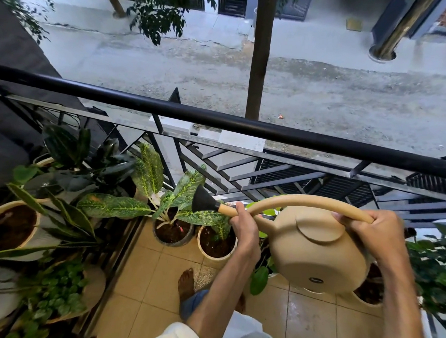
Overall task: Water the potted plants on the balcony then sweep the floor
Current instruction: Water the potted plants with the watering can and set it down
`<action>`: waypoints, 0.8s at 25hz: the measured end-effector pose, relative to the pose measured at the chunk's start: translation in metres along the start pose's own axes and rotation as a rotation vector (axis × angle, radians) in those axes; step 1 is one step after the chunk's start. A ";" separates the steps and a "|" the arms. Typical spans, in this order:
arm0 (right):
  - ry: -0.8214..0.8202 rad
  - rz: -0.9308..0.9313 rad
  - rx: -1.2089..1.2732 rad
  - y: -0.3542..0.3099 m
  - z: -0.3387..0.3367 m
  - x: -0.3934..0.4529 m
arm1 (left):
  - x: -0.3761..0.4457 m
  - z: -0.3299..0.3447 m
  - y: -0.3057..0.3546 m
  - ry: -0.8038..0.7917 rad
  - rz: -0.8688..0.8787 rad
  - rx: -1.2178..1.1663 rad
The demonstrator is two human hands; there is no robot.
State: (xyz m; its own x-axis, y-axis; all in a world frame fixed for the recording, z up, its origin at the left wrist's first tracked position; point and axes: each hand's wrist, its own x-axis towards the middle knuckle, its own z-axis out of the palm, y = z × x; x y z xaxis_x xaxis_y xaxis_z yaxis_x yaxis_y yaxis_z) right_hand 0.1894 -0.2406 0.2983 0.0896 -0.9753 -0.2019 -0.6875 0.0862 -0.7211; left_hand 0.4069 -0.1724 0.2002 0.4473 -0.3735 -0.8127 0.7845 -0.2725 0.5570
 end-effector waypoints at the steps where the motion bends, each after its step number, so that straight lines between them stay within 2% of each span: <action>1: 0.004 0.007 -0.004 0.000 -0.001 -0.001 | 0.000 0.000 -0.002 0.002 -0.001 0.016; 8: 0.049 0.032 0.009 0.001 -0.012 -0.008 | -0.006 0.007 -0.005 -0.028 -0.038 0.103; 20: 0.177 0.060 0.188 0.022 -0.045 -0.035 | -0.039 0.037 -0.005 -0.144 -0.036 0.223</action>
State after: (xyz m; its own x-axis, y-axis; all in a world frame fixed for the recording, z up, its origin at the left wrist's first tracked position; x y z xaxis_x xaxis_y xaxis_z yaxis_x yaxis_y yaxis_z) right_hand 0.1383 -0.2137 0.3192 -0.0863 -0.9863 -0.1408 -0.5401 0.1651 -0.8252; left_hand 0.3695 -0.1894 0.2349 0.3428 -0.4777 -0.8089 0.6777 -0.4705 0.5651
